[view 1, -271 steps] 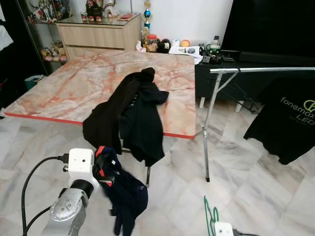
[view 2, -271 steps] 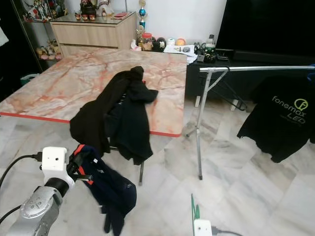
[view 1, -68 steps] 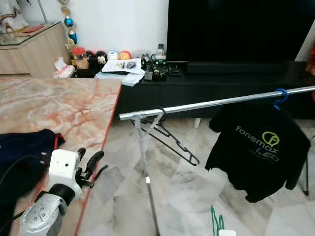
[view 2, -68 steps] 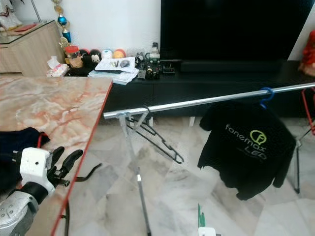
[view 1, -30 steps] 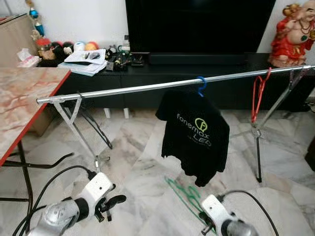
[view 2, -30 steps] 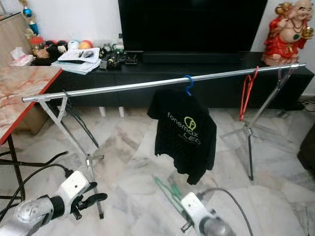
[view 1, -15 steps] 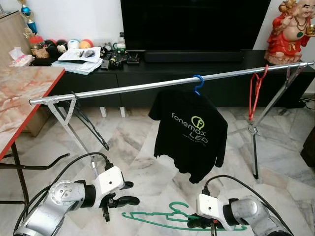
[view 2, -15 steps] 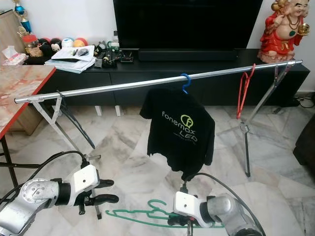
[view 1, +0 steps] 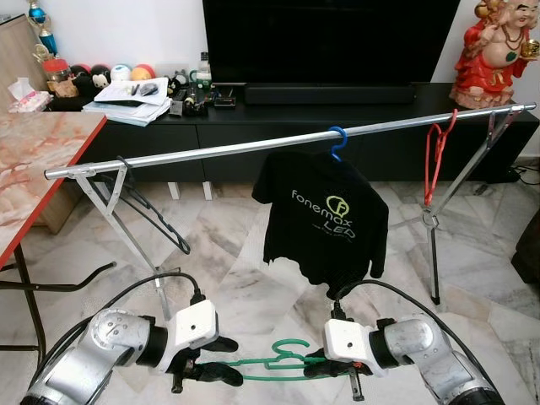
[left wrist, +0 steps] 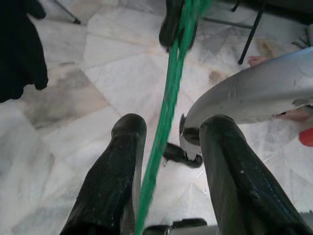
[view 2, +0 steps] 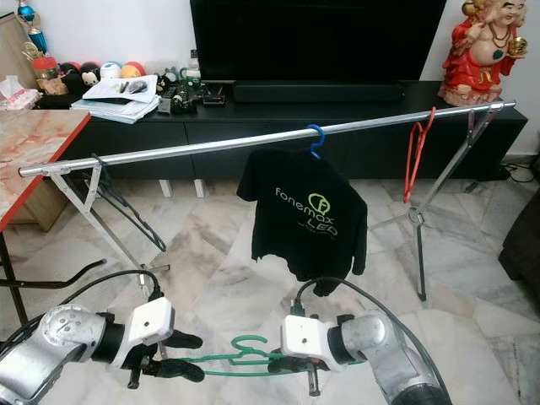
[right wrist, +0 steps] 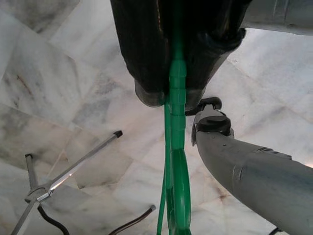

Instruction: Hang hanger

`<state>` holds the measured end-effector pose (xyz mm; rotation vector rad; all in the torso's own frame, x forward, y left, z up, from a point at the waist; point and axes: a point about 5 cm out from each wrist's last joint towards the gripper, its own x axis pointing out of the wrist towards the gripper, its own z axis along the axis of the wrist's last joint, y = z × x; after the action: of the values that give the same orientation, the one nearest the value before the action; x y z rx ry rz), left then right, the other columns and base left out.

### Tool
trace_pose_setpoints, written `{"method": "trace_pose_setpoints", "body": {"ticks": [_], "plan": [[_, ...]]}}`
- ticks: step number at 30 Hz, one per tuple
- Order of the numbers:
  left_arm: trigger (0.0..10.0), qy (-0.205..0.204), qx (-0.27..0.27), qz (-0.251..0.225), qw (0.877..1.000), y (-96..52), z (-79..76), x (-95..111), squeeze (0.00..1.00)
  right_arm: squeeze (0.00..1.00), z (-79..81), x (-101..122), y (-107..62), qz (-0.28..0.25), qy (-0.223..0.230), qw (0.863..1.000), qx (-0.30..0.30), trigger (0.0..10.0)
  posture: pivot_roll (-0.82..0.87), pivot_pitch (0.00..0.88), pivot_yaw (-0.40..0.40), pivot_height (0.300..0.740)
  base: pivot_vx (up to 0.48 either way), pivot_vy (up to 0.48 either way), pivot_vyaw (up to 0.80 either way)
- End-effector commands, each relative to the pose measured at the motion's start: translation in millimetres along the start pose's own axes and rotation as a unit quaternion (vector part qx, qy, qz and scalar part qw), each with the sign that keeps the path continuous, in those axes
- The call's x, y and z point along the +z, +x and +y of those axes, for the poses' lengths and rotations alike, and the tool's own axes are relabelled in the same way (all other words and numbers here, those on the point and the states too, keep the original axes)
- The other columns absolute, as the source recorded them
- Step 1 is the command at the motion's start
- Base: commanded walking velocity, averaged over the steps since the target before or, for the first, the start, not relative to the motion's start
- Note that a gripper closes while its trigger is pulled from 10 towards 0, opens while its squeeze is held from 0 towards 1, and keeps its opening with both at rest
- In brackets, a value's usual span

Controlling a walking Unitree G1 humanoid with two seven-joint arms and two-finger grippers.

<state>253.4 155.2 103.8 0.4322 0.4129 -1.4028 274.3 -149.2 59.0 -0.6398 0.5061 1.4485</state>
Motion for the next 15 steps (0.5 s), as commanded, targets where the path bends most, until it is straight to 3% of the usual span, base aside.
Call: {"method": "trace_pose_setpoints", "body": {"ticks": [1,15], "plan": [[10.0,0.002,-0.012,0.000,1.000,2.2,-0.1,2.5,0.00,0.00,1.1,4.5,1.0,-0.003,-0.010,1.000,0.005,10.0,0.01,0.080,0.016,0.740,0.000,0.000,0.00],[10.0,-0.010,-0.048,0.011,0.999,8.8,1.0,6.7,0.00,0.00,-5.7,28.4,0.4,-0.018,-0.029,0.999,-0.003,10.0,0.02,0.076,0.014,0.740,0.000,0.000,0.00]]}}
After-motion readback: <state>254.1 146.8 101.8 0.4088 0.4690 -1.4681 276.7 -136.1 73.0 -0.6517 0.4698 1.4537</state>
